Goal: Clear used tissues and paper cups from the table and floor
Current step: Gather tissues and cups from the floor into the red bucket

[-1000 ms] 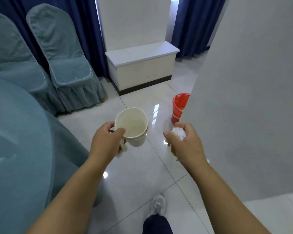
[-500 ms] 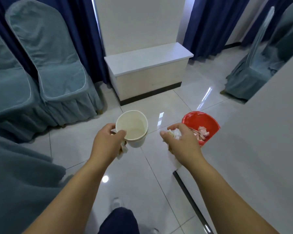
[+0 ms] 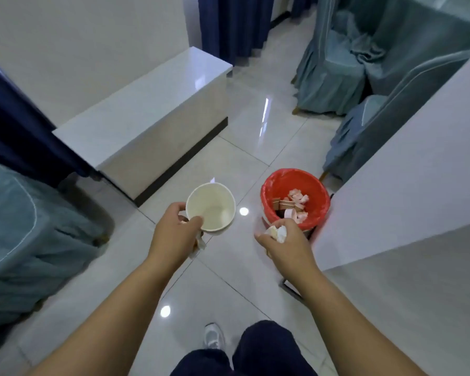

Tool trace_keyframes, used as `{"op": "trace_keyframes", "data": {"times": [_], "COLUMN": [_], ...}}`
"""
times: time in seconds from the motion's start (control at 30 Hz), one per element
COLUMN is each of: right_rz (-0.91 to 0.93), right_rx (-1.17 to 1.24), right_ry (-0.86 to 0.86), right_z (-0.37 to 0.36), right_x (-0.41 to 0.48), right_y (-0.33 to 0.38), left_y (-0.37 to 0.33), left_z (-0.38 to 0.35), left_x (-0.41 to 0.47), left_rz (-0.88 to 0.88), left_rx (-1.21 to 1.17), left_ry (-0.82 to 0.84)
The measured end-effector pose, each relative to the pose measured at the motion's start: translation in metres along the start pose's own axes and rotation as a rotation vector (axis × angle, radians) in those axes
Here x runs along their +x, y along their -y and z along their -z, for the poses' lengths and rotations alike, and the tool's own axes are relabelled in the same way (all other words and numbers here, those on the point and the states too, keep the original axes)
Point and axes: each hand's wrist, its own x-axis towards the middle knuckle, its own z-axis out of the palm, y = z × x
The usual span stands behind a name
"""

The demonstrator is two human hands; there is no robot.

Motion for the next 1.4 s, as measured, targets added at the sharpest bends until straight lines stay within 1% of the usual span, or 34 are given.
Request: {"op": "trace_keyframes", "data": {"times": [0.1,0.23,0.3,0.4,0.57,0.73,0.83,0.93,1.03,1.1,1.17,1.3,1.4], "right_rz": [-0.062,-0.145,-0.172,-0.275,-0.396,-0.495,-0.530,-0.583,-0.651,-0.663,-0.685,-0.780,-0.831], "right_rx": [0.079,0.112,0.100,0.099,0.087,0.185,0.199,0.268,0.322,0.364,0.417,0.437,0.398], "right_ry": [-0.093,-0.187,-0.230,-0.287,-0.336,-0.465,-0.556,-0.621,-0.665,-0.668,-0.669,-0.683,-0.660], "right_z": [0.010,0.026,0.033,0.045,0.060,0.085,0.097,0.104,0.102,0.097,0.092,0.076,0.065], "right_x": [0.031,0.084,0.116,0.165,0.223,0.263,0.289,0.315,0.345,0.363,0.383,0.425,0.450], "right_y": [-0.002,-0.014,-0.023,-0.035,-0.049,-0.044,-0.050,-0.054,-0.068,-0.077,-0.091,-0.130,-0.158], "left_y": [-0.021,-0.046,-0.055,-0.067,-0.089,-0.113,-0.122,-0.123,-0.113,-0.105,-0.098,-0.085,-0.067], "left_z": [-0.025,-0.064,-0.086,-0.118,-0.177,-0.239,-0.279,-0.321,-0.360,-0.378,-0.397,-0.432,-0.458], "left_x": [0.042,0.098,0.124,0.161,0.218,0.274,0.307,0.340,0.372,0.388,0.405,0.437,0.455], "left_rz": [-0.020,-0.048,-0.037,-0.012,-0.007,0.023,-0.015,-0.038,-0.020,0.003,0.014,0.057,-0.020], "left_rx": [0.062,0.127,0.161,0.248,0.383,0.388,0.391,0.442,0.554,0.652,0.682,0.659,0.727], "left_ry": [0.108,0.235,0.277,0.343,0.445,0.544,0.601,0.686,0.793,0.871,0.915,0.927,0.907]}}
